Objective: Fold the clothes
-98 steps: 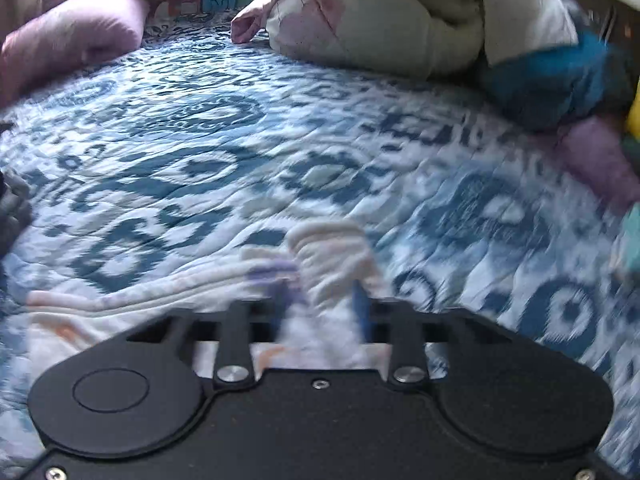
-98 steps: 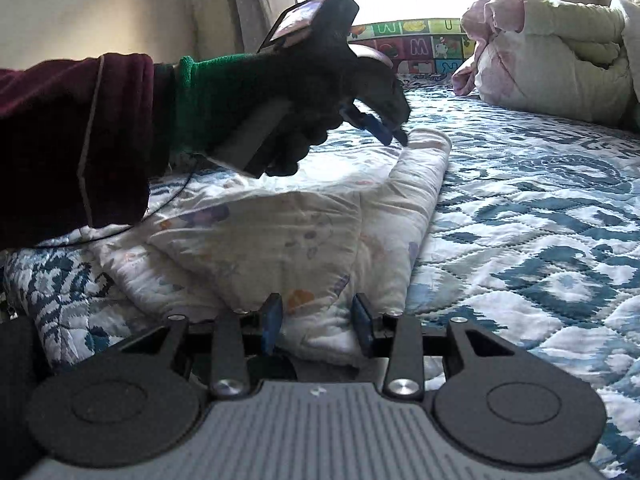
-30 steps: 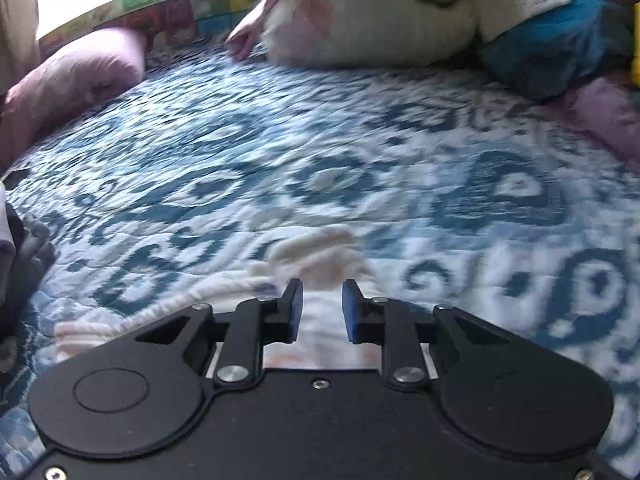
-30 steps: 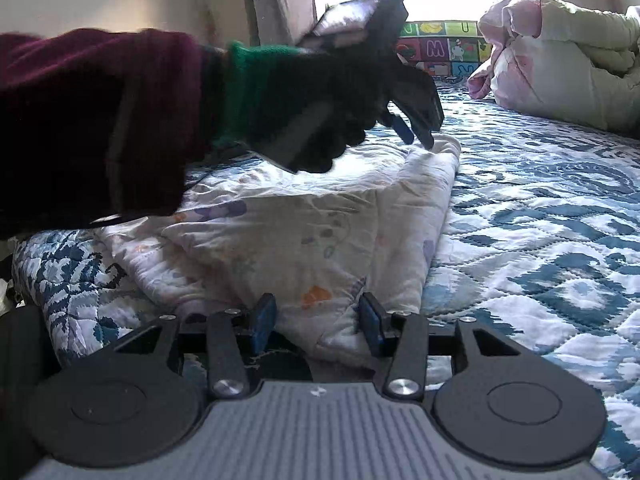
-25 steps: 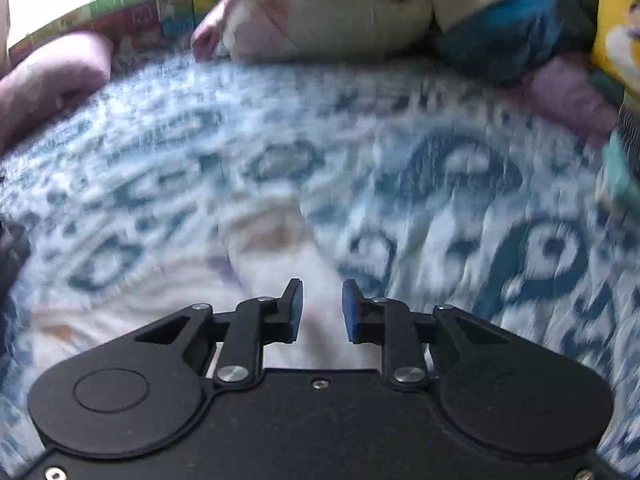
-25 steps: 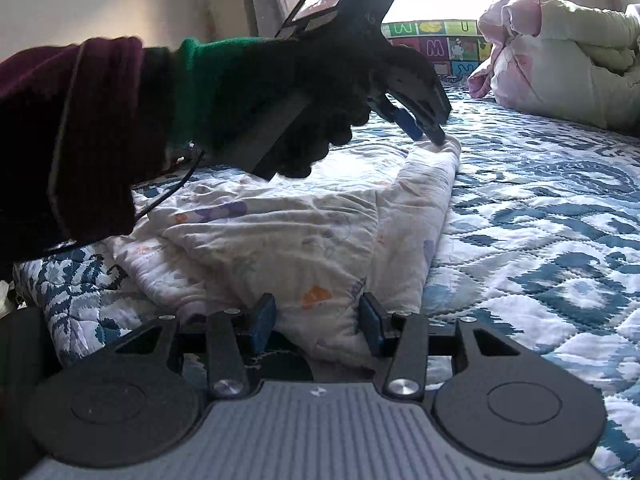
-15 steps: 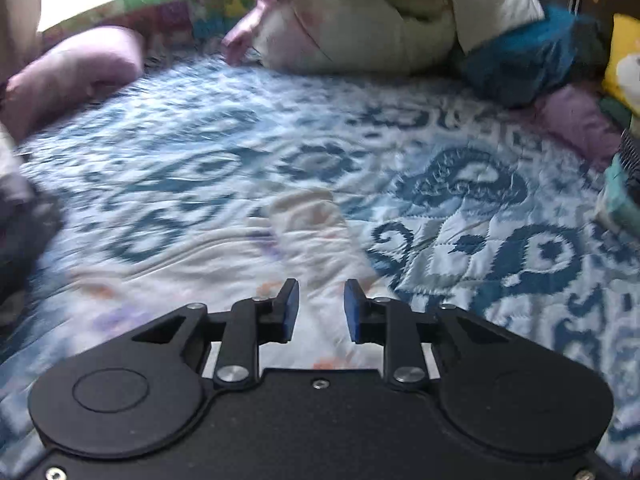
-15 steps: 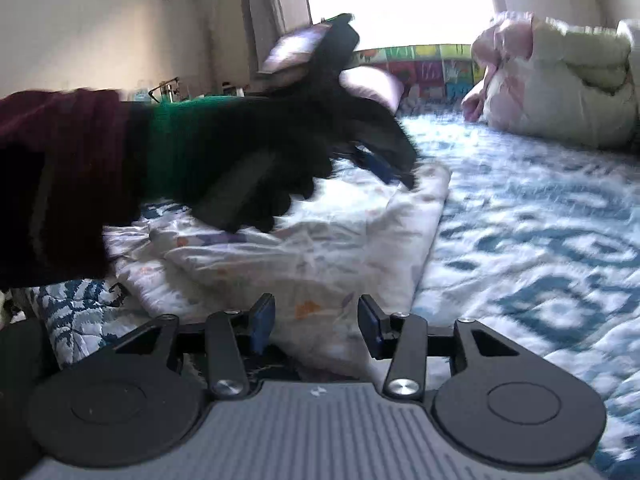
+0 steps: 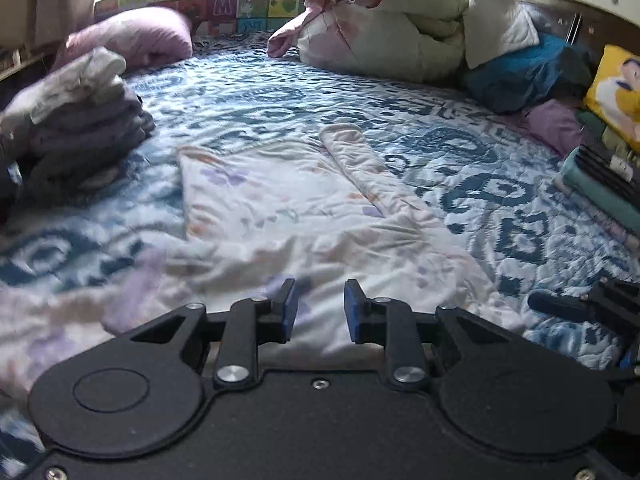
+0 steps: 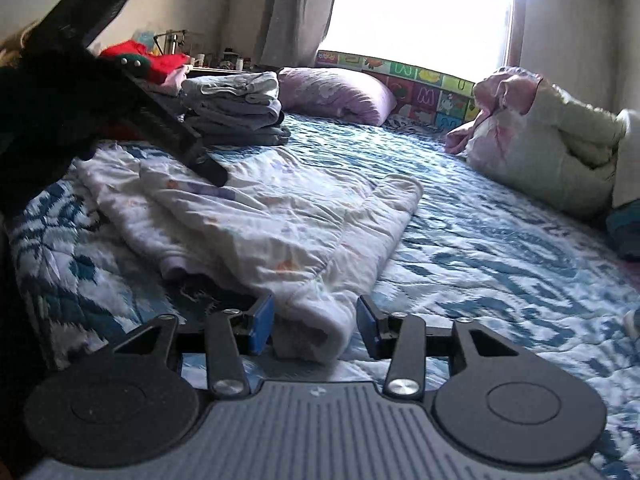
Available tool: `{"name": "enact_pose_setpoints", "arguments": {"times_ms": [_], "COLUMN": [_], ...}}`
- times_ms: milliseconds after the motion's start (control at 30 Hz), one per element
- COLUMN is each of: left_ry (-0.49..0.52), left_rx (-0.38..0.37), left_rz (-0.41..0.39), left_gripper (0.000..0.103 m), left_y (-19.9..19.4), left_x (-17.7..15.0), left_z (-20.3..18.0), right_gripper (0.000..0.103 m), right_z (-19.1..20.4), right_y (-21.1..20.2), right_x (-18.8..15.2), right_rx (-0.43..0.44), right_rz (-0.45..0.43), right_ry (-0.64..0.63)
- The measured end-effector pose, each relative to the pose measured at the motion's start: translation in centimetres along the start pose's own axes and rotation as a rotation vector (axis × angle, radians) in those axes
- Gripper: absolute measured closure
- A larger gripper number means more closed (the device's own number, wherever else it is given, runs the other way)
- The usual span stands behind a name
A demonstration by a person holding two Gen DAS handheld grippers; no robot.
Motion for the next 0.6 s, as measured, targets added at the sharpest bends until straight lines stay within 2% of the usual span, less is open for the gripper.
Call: {"name": "enact_pose_setpoints", "arguments": {"times_ms": [67, 133, 167, 200, 233, 300, 333, 400, 500, 600], "left_ry": [-0.024, -0.015, -0.005, -0.003, -0.004, 0.002, 0.014, 0.021, -0.050, -0.210], "left_rx": [-0.026, -0.007, 0.007, 0.012, 0.013, -0.010, -0.004, 0.026, 0.064, 0.079], "left_rz": [0.015, 0.071, 0.073, 0.068, 0.065, 0.045, 0.028, -0.001, -0.023, -0.035], "left_gripper": [0.080, 0.079, 0.079, 0.079, 0.078, 0.069, 0.061, 0.060, 0.060, 0.060], "left_y": [1.1, 3.0, 3.5, 3.4, 3.2, 1.8, 1.0, -0.7, -3.4, -5.1], "left_x": [-0.6, -1.7, -2.2, -2.3, -2.1, -1.6, -1.5, -1.4, -1.6, -2.0], "left_z": [-0.4, -0.8, -1.0, -1.2, -1.3, -1.2, -0.9, 0.3, 3.3, 7.1], "right_gripper": [0.064, 0.071, 0.072, 0.072, 0.072, 0.072, 0.072, 0.072, 0.072, 0.072], "right_z": [-0.2, -0.4, -0.6, -1.1, -1.3, -1.5, -1.6, -1.9, -2.1, -1.9], "right_y": [0.3, 1.4, 2.7, 3.3, 3.1, 2.5, 2.3, 1.7, 0.4, 0.2], "right_x": [0.0, -0.1, -0.8, -1.6, -1.6, -1.4, -1.4, -1.2, -0.6, -0.4], "right_rx": [-0.017, -0.030, -0.029, -0.020, -0.017, -0.014, -0.013, -0.010, -0.013, -0.005], "right_rz": [0.000, 0.033, 0.105, 0.134, 0.132, 0.122, 0.117, 0.107, 0.042, 0.010], "right_ry": [0.005, 0.014, 0.038, 0.098, 0.113, 0.133, 0.143, 0.163, 0.147, 0.121]}}
Point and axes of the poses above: each gripper's, at about its wrist camera, not at the fingertips, and y roughly the way its jaws point, z to its left, x to its top, the point moved 3 cm from there along y, roughly the way its jaws point, and after that the axes turned 6 degrees about -y, right-handed, at the moved point
